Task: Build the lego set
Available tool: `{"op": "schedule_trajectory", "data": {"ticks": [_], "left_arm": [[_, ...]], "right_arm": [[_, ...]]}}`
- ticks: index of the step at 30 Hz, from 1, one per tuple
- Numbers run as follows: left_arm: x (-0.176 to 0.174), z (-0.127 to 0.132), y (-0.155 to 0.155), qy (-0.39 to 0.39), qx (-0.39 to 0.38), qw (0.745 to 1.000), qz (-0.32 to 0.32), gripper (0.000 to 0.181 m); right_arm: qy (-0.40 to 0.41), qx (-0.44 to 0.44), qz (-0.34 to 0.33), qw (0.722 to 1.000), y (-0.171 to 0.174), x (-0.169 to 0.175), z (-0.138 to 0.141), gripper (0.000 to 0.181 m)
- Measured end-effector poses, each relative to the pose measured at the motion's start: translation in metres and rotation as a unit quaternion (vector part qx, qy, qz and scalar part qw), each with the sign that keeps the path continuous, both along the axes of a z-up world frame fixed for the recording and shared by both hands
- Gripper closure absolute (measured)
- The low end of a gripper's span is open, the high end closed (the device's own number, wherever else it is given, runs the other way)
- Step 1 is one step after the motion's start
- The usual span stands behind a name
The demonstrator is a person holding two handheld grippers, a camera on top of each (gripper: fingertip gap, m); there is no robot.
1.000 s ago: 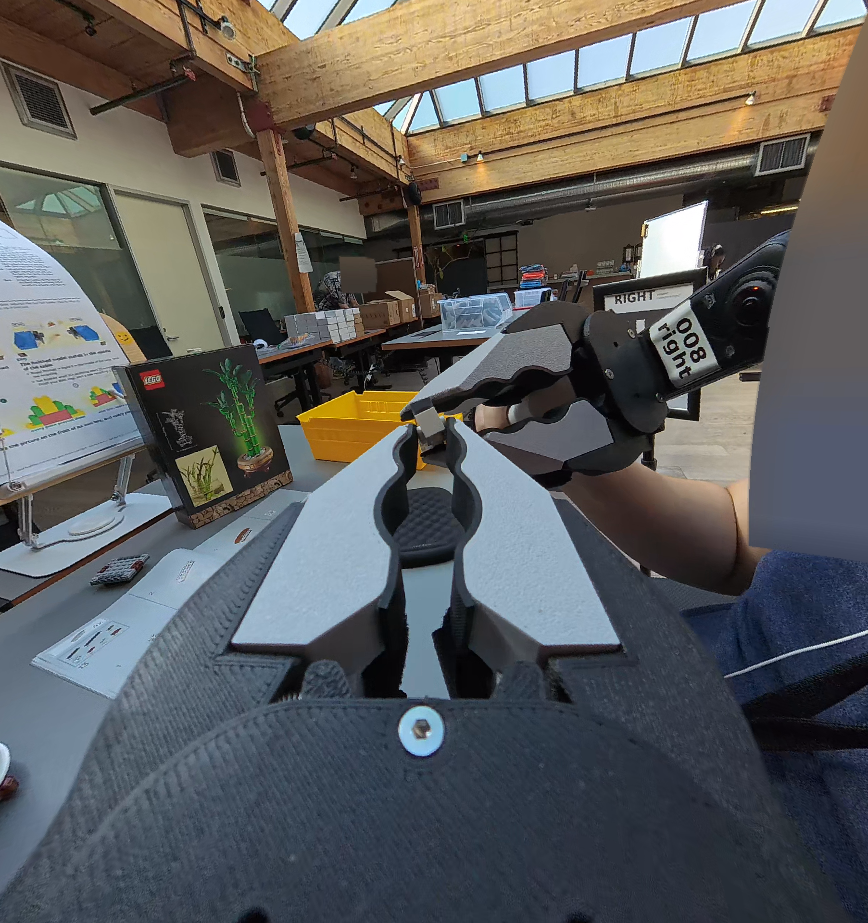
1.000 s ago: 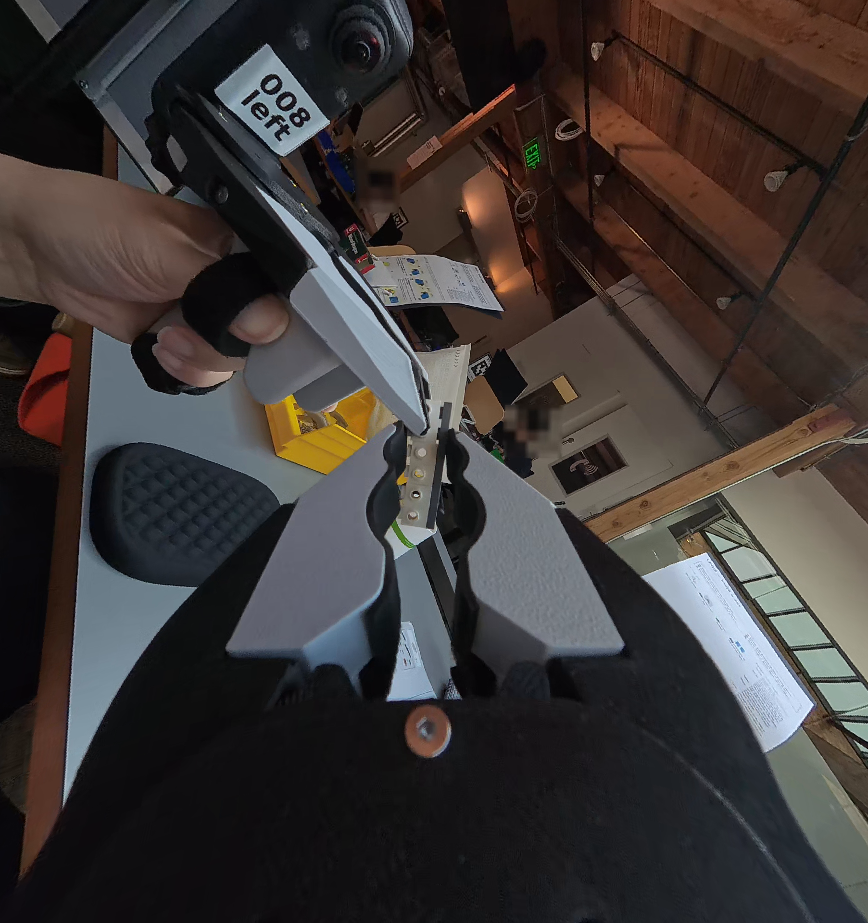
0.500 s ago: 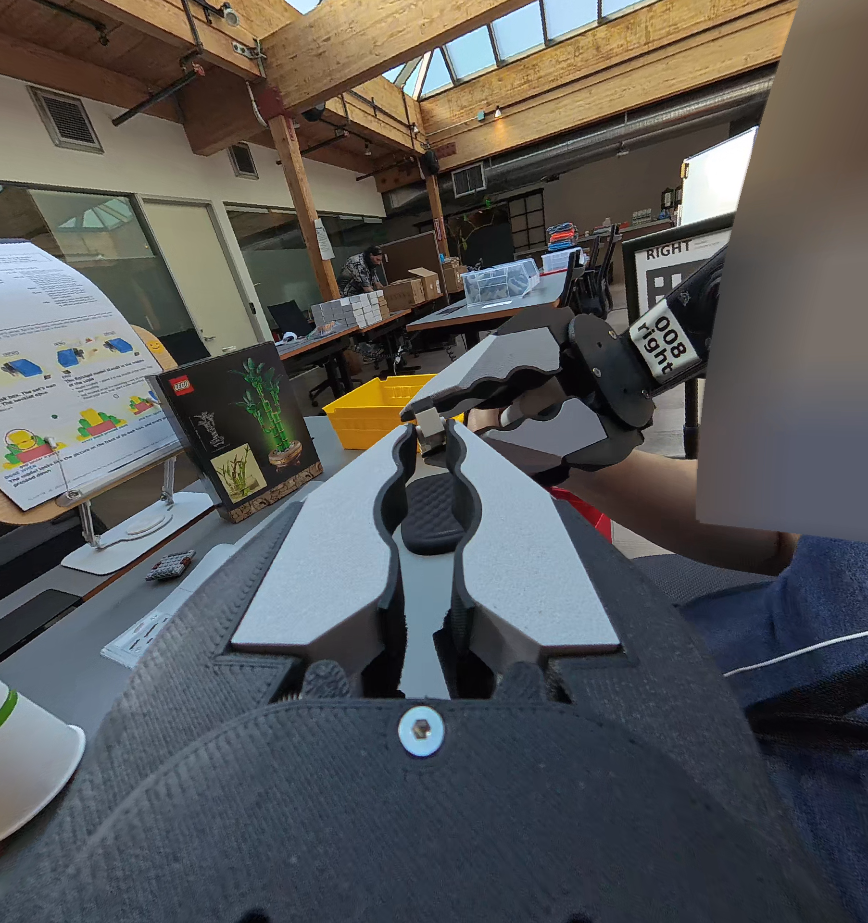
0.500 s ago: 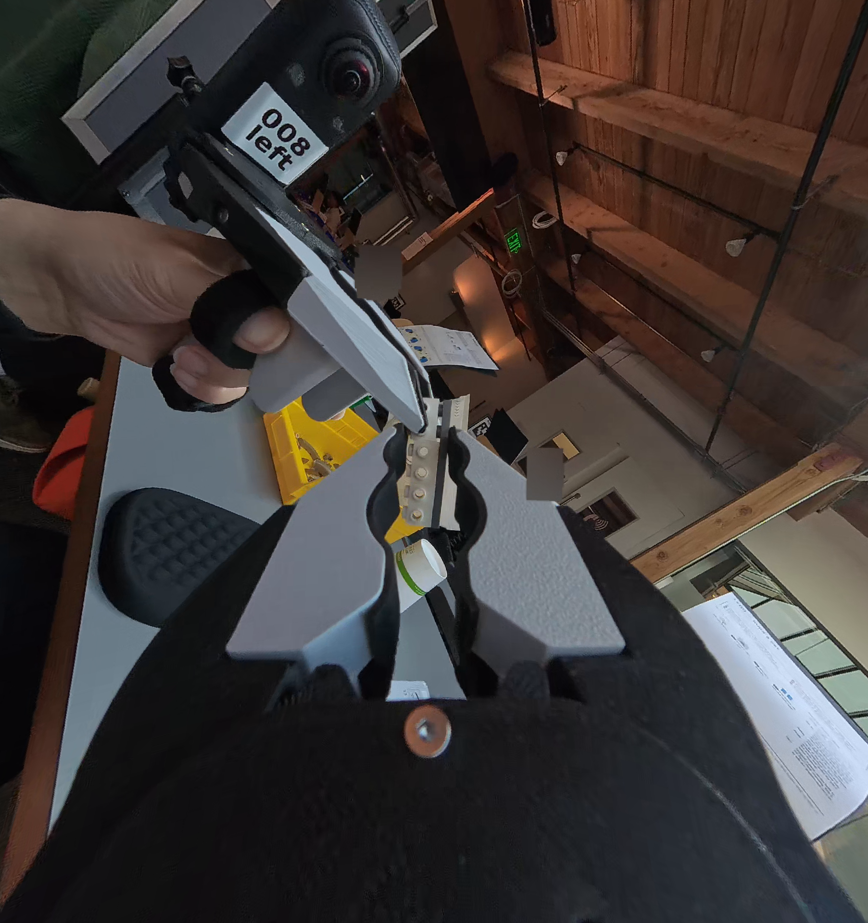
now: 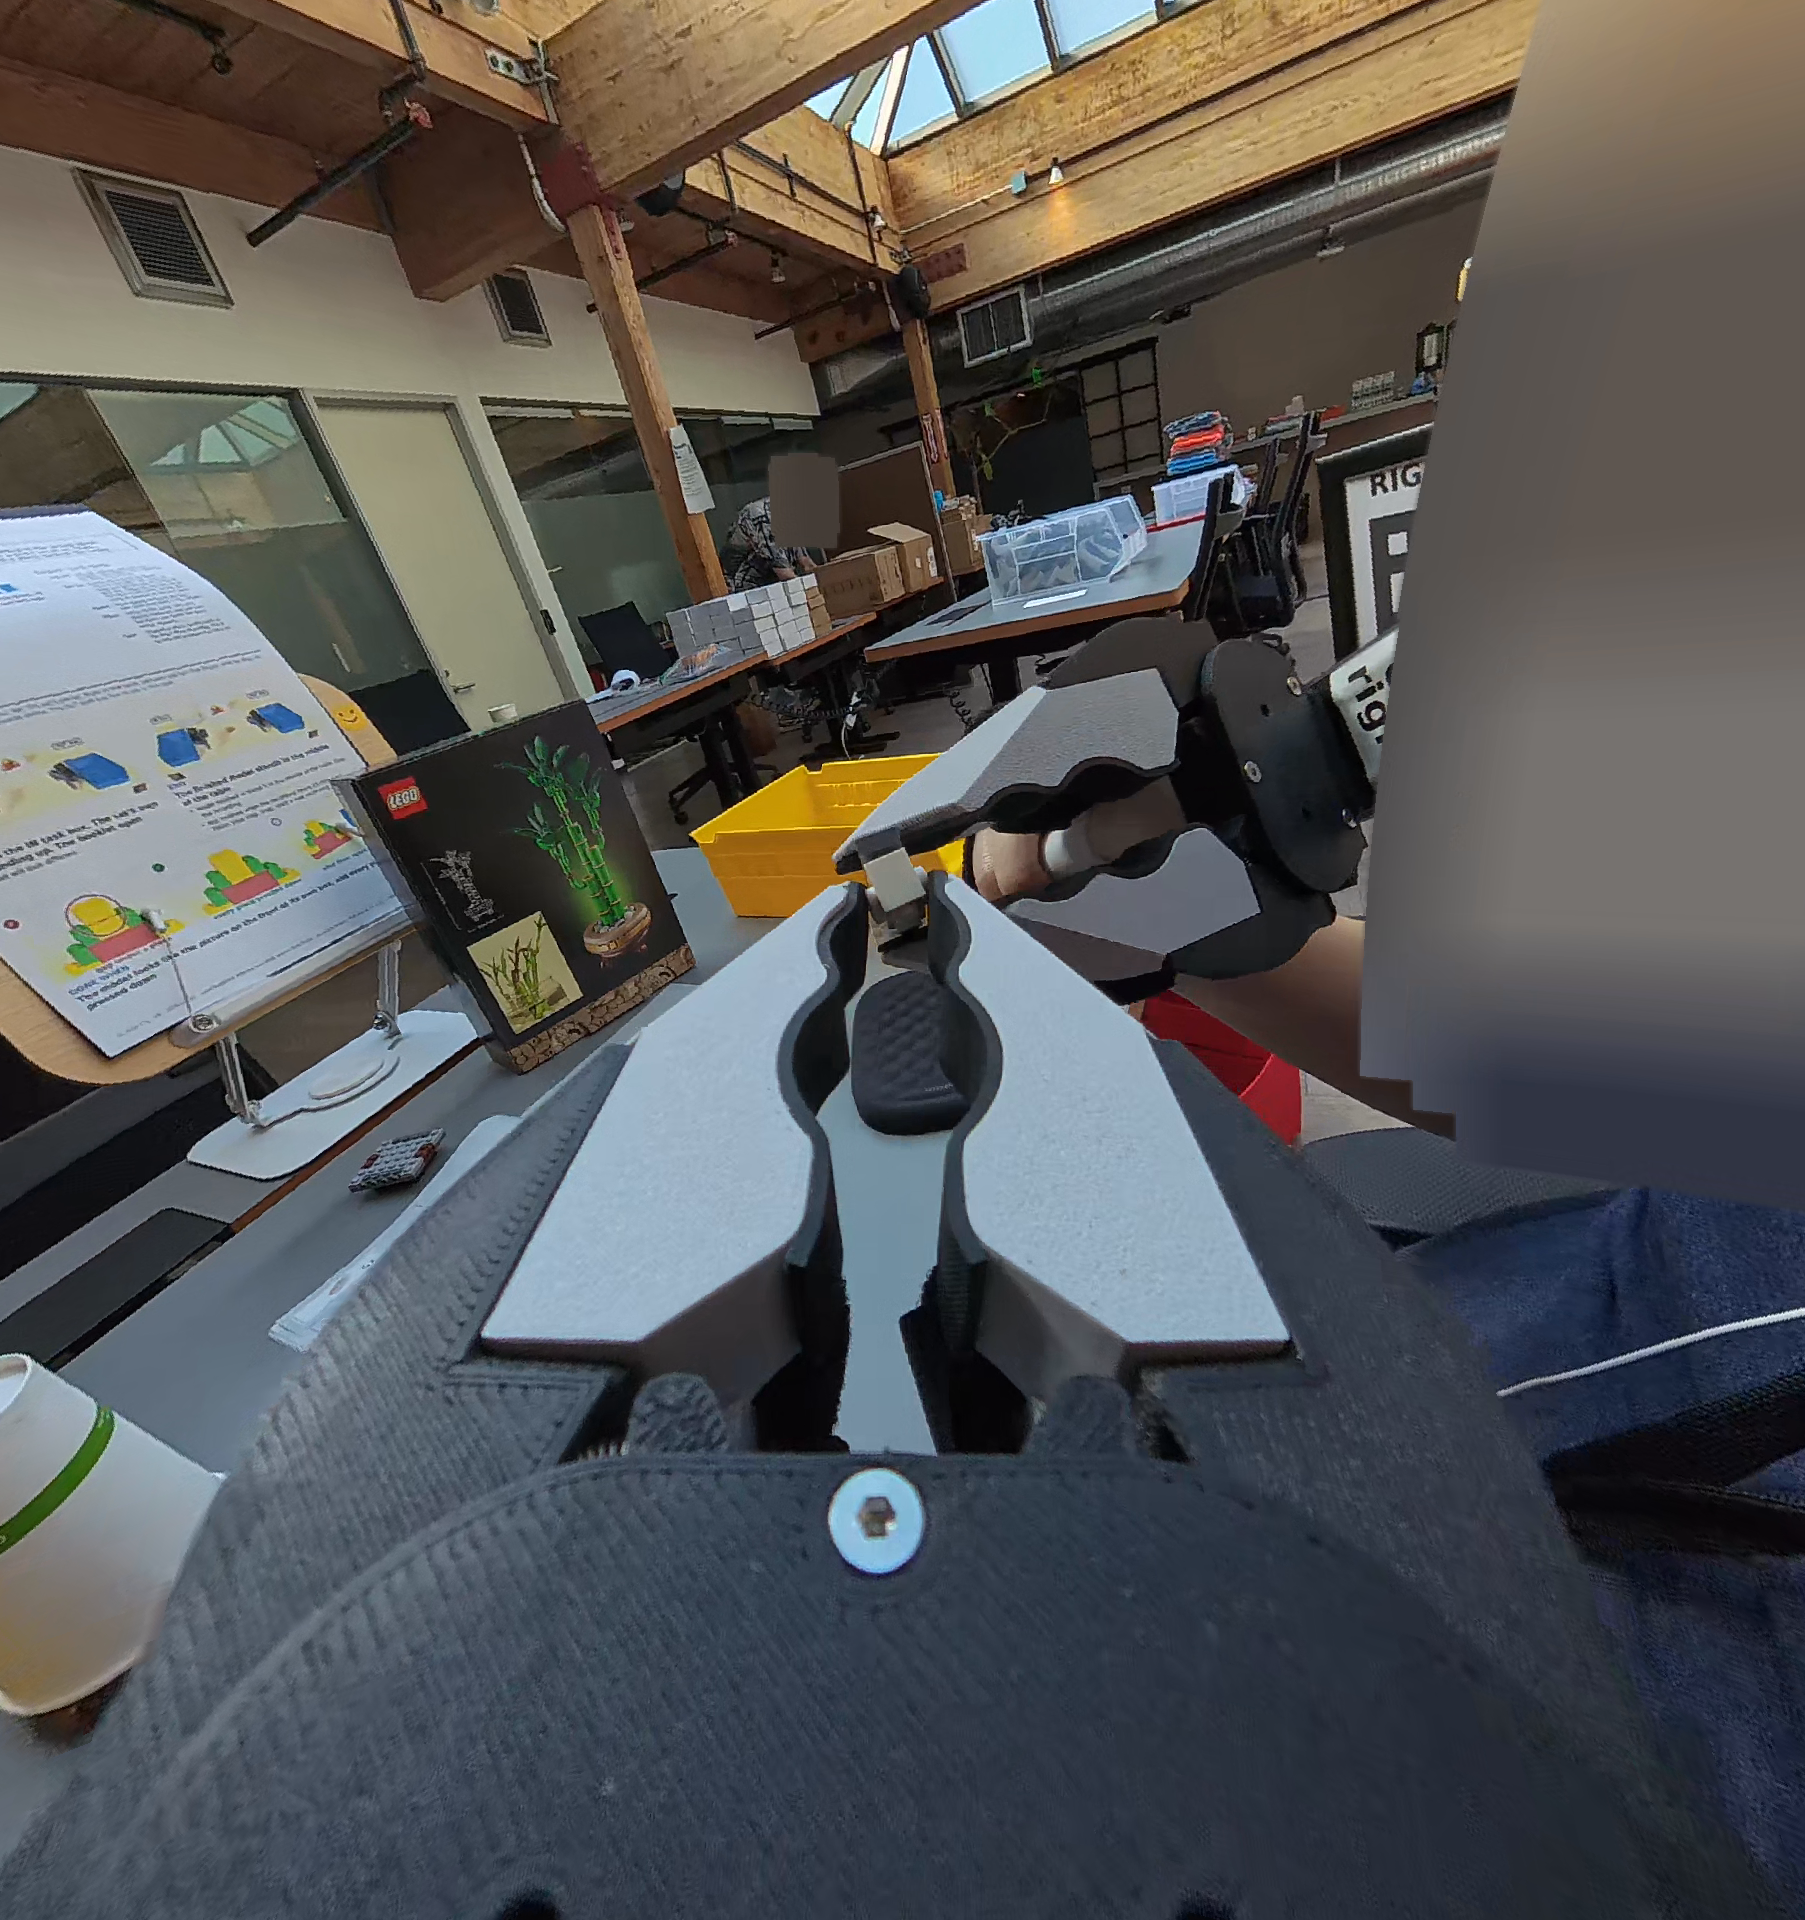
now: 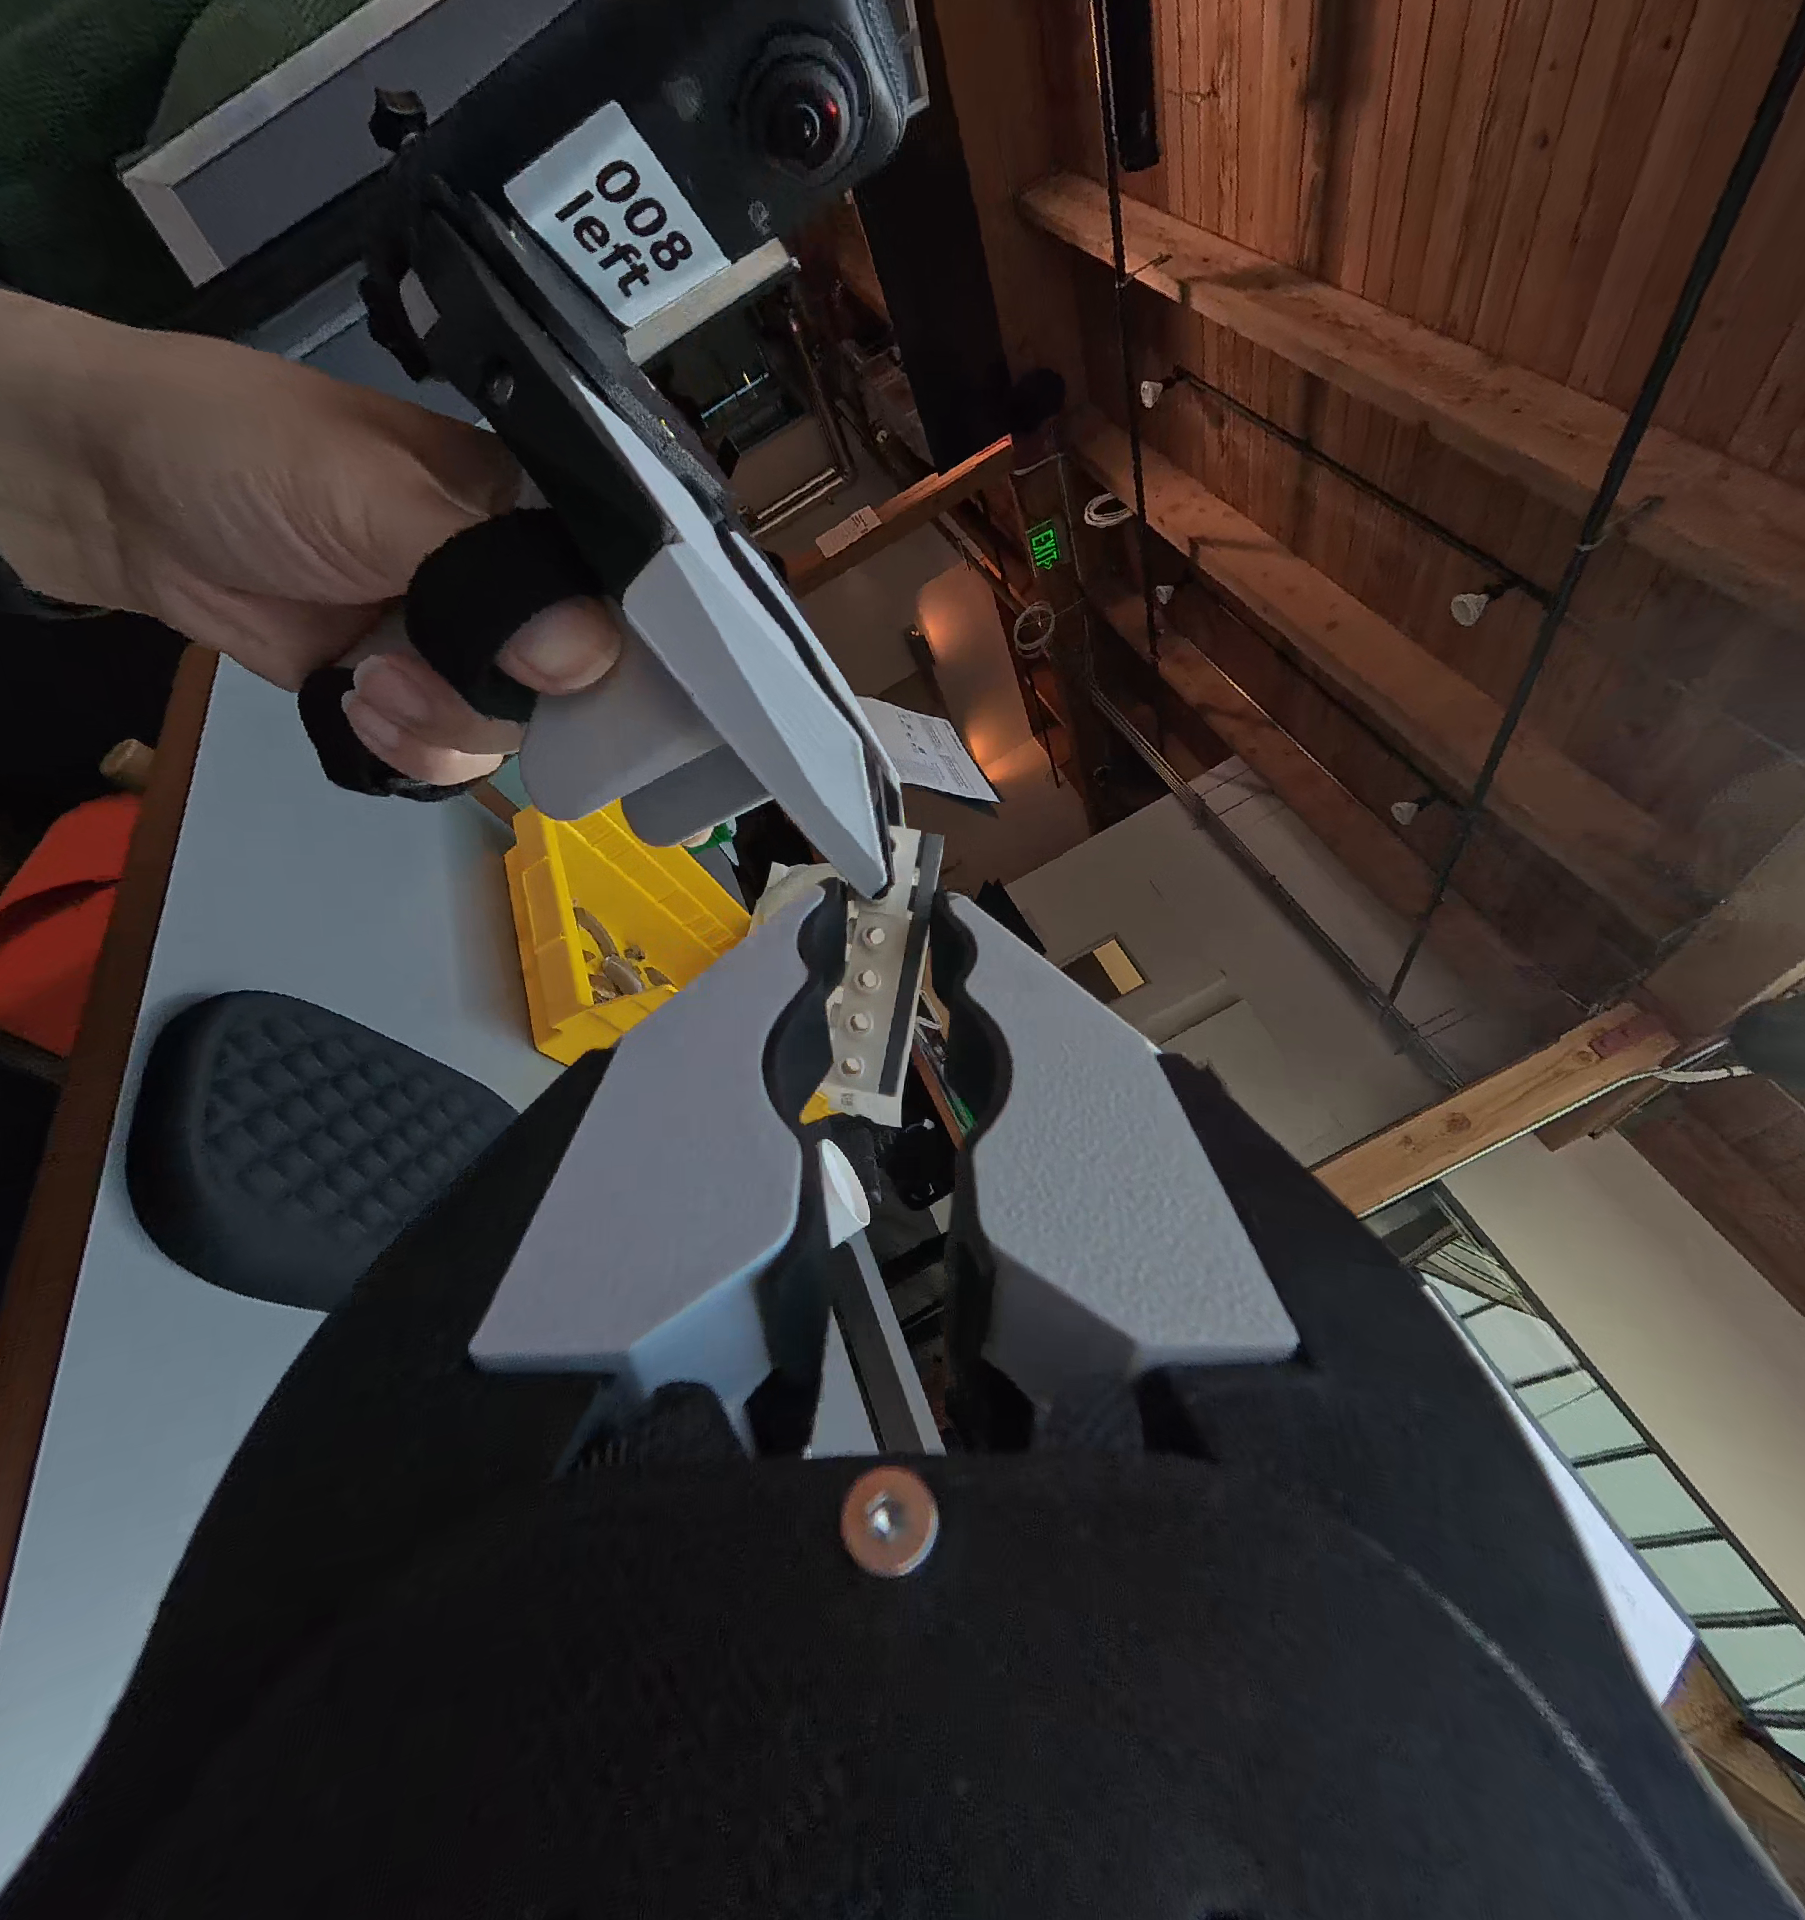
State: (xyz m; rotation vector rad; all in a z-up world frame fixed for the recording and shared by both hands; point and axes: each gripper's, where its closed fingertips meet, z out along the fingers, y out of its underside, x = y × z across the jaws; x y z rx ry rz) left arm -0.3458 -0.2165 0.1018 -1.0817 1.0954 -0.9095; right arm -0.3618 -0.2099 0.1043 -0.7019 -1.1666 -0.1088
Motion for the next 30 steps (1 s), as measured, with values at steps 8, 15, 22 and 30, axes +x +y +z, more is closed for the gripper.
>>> {"op": "schedule_trajectory", "data": {"ticks": [8,15,22,30], "left_arm": [[0.001,0.002,-0.01,0.002,0.065,0.998,-0.003,0.172],[-0.01,-0.001,-0.001,0.014,0.082,0.997,-0.001,0.156],[-0.01,-0.034,-0.007,0.131,0.235,0.963,0.028,0.155],[-0.002,-0.052,-0.012,0.167,0.278,0.946,0.013,0.166]], "right_arm": [[-0.015,0.046,-0.01,0.999,-0.009,0.001,0.003,0.169],[-0.077,-0.059,-0.01,0.995,0.002,0.002,-0.016,0.168],[-0.158,-0.171,0.015,0.972,-0.005,-0.001,-0.041,0.167],[-0.196,-0.222,0.025,0.955,-0.007,0.001,-0.06,0.167]]}}
